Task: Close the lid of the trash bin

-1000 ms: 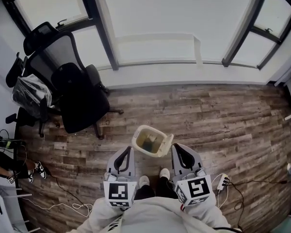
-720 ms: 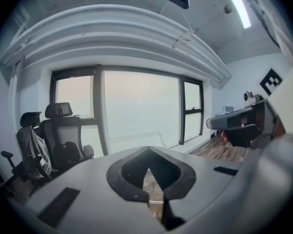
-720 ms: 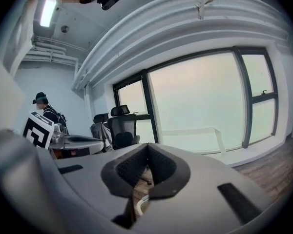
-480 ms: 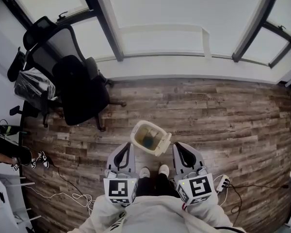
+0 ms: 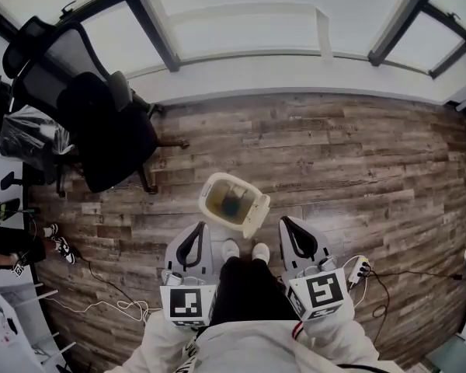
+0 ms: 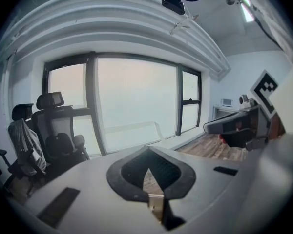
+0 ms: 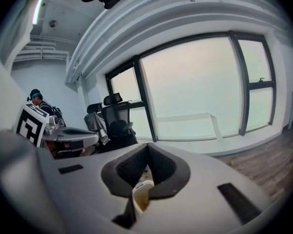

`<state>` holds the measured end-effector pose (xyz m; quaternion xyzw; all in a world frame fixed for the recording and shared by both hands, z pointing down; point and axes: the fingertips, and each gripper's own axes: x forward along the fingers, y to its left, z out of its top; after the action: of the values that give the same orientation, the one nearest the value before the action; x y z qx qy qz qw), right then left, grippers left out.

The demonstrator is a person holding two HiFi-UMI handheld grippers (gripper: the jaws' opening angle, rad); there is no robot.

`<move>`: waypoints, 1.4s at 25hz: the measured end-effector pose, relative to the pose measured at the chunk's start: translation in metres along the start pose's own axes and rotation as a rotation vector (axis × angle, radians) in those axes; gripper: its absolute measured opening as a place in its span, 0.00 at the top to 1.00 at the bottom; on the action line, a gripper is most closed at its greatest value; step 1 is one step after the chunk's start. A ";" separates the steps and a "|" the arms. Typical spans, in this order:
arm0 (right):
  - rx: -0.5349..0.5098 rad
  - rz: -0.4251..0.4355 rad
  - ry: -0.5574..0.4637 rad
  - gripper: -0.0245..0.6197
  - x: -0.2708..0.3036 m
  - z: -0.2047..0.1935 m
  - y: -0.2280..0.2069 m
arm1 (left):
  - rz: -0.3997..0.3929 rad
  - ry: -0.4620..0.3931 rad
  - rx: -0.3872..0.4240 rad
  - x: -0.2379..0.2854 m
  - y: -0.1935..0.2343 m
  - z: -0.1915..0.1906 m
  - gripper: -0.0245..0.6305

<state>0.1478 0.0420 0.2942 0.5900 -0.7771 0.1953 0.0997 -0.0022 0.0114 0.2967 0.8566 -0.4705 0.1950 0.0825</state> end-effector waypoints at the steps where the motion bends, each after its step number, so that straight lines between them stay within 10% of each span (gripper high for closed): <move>1: 0.003 -0.008 0.010 0.93 0.005 -0.008 -0.004 | -0.006 0.014 -0.009 0.005 0.000 -0.008 0.96; 35: 0.089 -0.114 0.230 0.93 0.133 -0.299 -0.084 | -0.038 0.161 -0.059 0.150 0.007 -0.265 0.96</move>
<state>0.1676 0.0316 0.6314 0.6109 -0.7161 0.2901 0.1729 -0.0041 -0.0220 0.5996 0.8442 -0.4516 0.2475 0.1489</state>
